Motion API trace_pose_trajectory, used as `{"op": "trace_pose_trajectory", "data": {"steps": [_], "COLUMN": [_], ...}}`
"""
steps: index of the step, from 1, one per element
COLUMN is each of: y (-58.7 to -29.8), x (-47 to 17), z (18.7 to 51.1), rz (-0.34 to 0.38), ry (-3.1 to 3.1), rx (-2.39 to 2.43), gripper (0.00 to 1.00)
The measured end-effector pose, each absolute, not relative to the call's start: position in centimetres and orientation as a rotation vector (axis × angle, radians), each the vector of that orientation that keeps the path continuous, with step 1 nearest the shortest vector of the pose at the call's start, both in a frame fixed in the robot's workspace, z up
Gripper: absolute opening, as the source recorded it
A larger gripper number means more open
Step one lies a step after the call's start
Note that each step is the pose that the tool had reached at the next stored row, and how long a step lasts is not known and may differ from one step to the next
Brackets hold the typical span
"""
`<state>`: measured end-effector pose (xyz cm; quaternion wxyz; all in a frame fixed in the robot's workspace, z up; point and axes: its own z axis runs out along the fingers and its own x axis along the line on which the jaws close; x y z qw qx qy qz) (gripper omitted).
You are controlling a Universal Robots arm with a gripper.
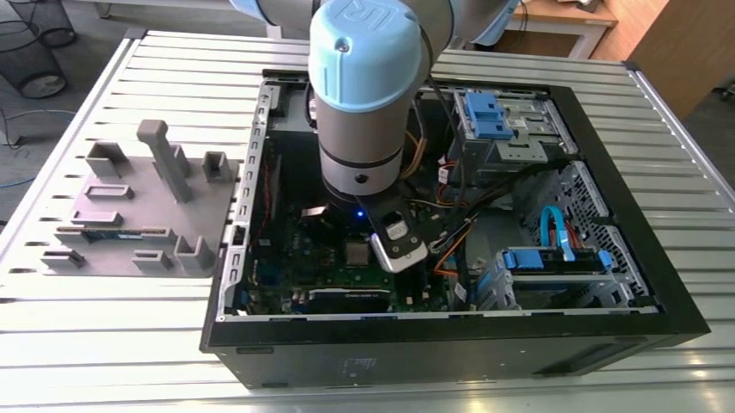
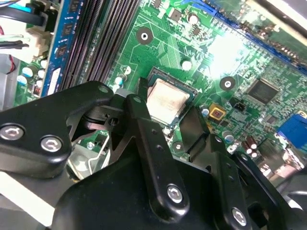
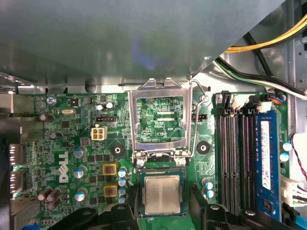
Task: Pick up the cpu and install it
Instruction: 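Place the cpu into insertion slot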
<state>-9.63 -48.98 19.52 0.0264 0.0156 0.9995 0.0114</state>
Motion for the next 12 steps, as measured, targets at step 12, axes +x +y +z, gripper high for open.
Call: {"op": "trace_pose_trajectory", "data": {"steps": [12], "y": [-48.98], "x": [-9.63], "z": [20.20], "rz": [0.036], "ry": [3.088], "rx": [0.048], "gripper": [0.40]}}
